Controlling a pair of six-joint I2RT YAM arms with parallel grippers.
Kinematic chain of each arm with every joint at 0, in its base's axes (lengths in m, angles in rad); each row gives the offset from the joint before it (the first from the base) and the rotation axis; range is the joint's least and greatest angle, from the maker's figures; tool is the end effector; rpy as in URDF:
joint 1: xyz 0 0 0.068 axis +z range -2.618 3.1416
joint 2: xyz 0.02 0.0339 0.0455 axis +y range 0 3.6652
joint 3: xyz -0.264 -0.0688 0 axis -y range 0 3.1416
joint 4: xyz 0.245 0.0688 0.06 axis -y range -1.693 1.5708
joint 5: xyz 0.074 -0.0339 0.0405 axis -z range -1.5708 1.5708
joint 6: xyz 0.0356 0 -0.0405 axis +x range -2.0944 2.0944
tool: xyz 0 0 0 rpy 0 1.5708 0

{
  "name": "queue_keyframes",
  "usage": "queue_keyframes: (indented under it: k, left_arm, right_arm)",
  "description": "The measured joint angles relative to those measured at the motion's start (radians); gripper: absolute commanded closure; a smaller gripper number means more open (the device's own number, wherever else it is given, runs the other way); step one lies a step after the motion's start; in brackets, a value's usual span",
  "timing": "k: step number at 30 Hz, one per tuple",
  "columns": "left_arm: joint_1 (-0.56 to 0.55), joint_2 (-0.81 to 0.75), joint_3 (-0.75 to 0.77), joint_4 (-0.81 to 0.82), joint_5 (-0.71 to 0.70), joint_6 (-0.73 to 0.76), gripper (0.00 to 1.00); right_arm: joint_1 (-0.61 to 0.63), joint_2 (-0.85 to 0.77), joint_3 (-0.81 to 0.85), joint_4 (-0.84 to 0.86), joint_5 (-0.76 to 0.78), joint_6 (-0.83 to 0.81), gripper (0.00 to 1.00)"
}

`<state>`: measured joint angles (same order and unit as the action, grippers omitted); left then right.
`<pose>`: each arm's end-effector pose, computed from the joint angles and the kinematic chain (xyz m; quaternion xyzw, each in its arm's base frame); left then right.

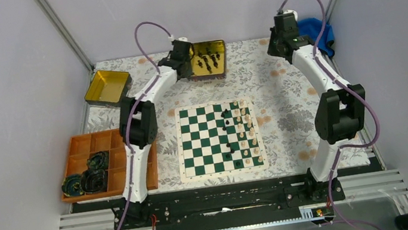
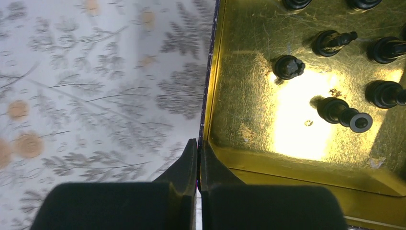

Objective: Set up the chess pieces on the board
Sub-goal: Move the storage box to the center of the board.

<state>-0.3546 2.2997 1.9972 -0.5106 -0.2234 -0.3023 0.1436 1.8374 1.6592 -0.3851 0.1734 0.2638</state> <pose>0.4925 -0.1740 0.2157 -0.0171 0.9241 -0.0205 0.3813 0.4299 0.0560 0.3256 0.0941 0.8684 0.0230 0.4863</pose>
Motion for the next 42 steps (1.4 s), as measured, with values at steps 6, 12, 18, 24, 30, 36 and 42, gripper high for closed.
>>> queue_keyframes:
  k: [6,12,18,24,30,36,42]
  left_arm:
    - [-0.085,0.072,0.093,-0.008,0.006,0.011,1.00]
    - [-0.154,0.149,0.139,-0.026,0.009,0.033,1.00]
    - [-0.179,0.178,0.176,-0.026,0.019,0.047,1.00]
    - [-0.175,0.185,0.185,-0.024,0.023,0.047,0.88]
    - [-0.174,0.192,0.200,-0.014,0.039,0.032,0.66]
    - [-0.168,0.203,0.202,-0.013,0.048,0.020,0.64]
    - [-0.159,0.205,0.202,-0.013,0.051,0.013,0.63]
  right_arm:
    - [-0.062,-0.041,-0.028,-0.002,0.001,0.032,0.79]
    - [-0.072,-0.048,-0.038,-0.005,-0.027,0.047,0.65]
    - [-0.069,-0.042,-0.037,-0.007,-0.096,0.063,0.55]
    - [-0.037,0.020,-0.006,-0.025,-0.135,0.066,0.49]
    - [0.016,0.068,0.010,-0.045,-0.149,0.067,0.48]
    - [0.043,0.103,0.026,-0.052,-0.158,0.068,0.48]
    - [0.049,0.151,0.030,-0.052,-0.158,0.075,0.48]
